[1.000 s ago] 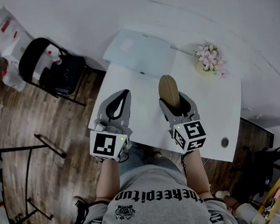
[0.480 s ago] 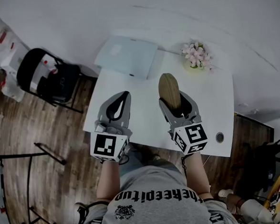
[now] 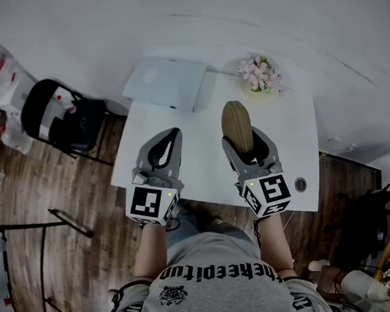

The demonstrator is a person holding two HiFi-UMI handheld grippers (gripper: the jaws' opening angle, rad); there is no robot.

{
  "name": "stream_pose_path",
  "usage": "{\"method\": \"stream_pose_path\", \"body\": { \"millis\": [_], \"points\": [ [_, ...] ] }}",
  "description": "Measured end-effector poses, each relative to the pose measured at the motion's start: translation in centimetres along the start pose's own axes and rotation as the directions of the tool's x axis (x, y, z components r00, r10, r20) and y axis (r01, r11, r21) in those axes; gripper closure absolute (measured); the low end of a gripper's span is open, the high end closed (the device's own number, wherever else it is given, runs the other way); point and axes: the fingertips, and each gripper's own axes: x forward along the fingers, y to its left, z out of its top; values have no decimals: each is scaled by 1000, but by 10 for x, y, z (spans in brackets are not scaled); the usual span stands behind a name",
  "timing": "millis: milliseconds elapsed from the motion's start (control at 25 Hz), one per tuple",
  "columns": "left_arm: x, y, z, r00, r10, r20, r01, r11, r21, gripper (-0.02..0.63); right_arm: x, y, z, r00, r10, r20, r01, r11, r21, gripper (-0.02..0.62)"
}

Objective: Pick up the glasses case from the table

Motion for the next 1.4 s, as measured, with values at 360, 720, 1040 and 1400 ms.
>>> {"method": "stream_pose_path", "body": {
  "millis": [360,720,1040,1400],
  "points": [
    [1,-25,8,1000,-28,12,28,1000,10,588,-29,-10,13,998,-39,46,40,999,-19,341],
    [2,-48,9,998,-55,20,54,998,14,588,-55,-21,21,994,-70,85,72,997,-23,341],
    [3,-69,14,998,-69,14,68,997,21,588,-75,-31,25,989,-92,113,95,995,-21,341],
    [0,-83,15,997,-70,20,69,997,31,588,-93,-38,29,983,-112,147,116,993,-19,341]
  ]
}}
